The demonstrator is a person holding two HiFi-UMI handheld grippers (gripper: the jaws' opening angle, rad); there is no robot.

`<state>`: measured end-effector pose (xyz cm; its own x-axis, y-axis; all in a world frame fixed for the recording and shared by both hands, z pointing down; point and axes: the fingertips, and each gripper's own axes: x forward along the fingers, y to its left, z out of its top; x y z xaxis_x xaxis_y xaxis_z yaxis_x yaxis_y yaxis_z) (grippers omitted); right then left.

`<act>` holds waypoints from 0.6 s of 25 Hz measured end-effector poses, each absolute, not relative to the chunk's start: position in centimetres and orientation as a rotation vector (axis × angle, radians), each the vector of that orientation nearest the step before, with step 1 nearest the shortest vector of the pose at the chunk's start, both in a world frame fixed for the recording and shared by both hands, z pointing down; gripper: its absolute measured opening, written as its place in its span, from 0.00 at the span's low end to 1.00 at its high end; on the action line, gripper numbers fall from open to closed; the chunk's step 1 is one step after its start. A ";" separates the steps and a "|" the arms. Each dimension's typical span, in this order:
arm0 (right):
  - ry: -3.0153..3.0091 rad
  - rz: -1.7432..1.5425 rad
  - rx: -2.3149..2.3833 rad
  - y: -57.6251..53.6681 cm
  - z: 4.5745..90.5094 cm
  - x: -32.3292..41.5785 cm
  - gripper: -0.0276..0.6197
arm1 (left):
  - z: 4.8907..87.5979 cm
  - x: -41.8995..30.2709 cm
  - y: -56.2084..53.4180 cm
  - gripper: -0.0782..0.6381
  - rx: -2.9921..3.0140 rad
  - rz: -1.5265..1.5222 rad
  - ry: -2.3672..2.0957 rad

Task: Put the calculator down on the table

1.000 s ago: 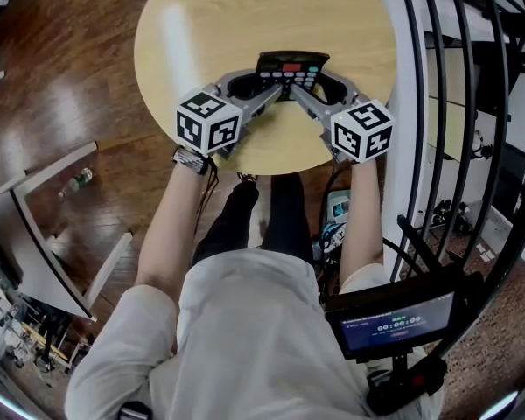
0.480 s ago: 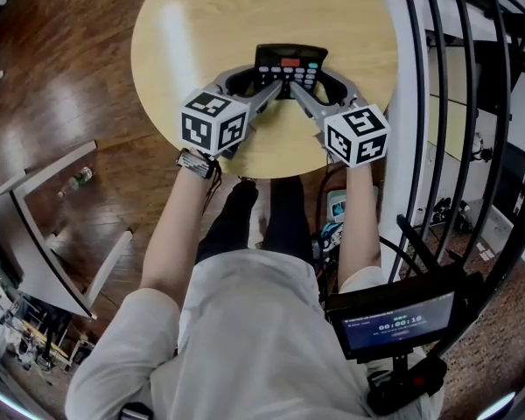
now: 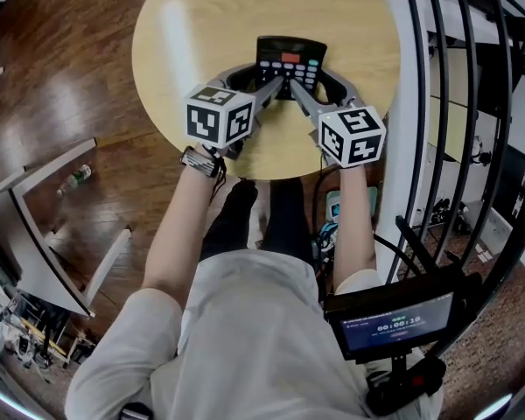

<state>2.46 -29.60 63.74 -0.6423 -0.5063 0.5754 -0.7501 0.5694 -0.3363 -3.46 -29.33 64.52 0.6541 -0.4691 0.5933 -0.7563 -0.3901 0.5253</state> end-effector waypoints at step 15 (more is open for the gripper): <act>-2.314 0.806 1.066 -29.8 64.7 2.0 0.39 | 65.6 -4.3 -29.4 0.42 1.950 0.491 -1.015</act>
<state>2.01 -29.79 64.67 -0.5908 -0.5167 0.6196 -0.7899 0.5268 -0.3139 -4.31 -29.45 65.56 0.5912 -0.4668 0.6577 -0.8054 -0.2990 0.5118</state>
